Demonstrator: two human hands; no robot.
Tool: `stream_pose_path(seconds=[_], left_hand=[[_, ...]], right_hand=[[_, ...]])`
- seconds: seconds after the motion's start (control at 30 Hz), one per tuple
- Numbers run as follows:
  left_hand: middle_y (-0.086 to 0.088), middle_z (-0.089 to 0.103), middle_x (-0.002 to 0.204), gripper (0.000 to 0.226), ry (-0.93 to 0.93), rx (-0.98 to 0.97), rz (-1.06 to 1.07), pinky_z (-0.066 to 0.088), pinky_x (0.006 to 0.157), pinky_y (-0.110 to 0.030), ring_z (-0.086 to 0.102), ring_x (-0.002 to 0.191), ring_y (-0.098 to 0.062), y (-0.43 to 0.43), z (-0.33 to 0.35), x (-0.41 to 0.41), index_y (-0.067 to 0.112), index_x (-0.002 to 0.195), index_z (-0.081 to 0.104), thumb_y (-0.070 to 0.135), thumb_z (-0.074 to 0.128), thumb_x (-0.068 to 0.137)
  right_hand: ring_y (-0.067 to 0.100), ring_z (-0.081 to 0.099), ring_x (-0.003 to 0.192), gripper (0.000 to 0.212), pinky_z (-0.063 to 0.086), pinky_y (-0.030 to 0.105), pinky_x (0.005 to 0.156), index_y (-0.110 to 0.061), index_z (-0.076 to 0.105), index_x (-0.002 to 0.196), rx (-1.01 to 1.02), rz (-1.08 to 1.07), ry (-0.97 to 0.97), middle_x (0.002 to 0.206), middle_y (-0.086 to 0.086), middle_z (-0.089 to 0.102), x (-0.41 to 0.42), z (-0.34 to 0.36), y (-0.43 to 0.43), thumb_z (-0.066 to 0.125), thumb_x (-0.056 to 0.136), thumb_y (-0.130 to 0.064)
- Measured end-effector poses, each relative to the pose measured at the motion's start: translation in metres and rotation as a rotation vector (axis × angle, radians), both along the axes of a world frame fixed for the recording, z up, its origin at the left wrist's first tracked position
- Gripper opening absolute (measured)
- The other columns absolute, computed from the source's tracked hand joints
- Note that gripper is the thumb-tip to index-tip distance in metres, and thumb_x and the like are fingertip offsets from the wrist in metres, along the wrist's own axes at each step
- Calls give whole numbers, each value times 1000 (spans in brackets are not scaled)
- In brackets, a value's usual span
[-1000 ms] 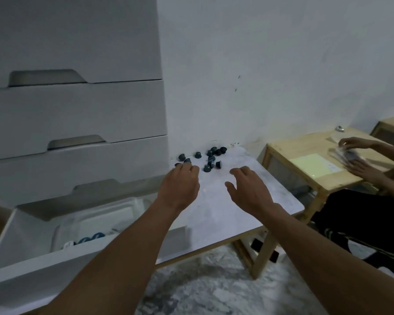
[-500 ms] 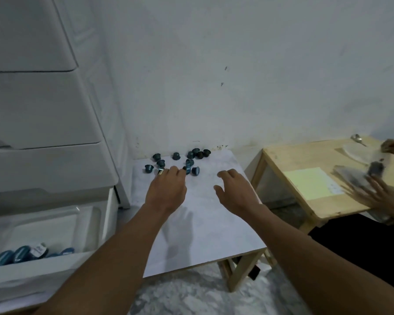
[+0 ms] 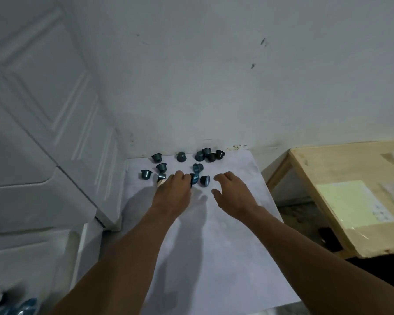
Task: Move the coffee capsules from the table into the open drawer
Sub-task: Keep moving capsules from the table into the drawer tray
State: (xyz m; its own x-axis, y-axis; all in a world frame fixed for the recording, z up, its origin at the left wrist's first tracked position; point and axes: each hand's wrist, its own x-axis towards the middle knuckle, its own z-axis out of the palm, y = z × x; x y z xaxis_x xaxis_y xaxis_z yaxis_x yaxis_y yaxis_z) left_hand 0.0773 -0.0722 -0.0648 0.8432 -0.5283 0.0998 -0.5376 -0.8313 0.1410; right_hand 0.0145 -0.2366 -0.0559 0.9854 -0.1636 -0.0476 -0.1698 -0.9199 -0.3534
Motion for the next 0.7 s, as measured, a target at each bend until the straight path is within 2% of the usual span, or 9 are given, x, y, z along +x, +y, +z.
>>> stream_pose_path(seconds=[0.17,0.33,0.47,0.7], left_hand=[[-6,55,113,22,87,-6,0,50,83,-29,56,103,-20,-9,-28,33,12,114,53,14,45,93],[-8,55,114,21,176,-9,0,44,86,-30,53,106,-22,-18,-48,53,10,113,54,12,46,93],[-9,53,116,24,247,14,-7,46,88,-31,51,107,-22,-24,-62,65,9,116,53,14,48,94],[-8,55,116,28,243,28,6,44,89,-29,53,106,-21,-27,-78,74,10,119,51,21,52,93]], right_hand=[[30,53,109,32,48,38,91,-10,54,122,7,25,32,122,12,56,45,-19,0,53,92,-20],[30,53,102,21,47,38,85,-10,57,111,39,41,94,113,11,56,71,-39,-2,49,92,-17],[28,53,101,22,48,37,86,-11,56,113,52,52,131,114,11,56,85,-52,-9,49,94,-18],[26,55,102,25,49,33,88,-13,55,119,74,52,198,117,9,55,95,-67,-13,51,94,-18]])
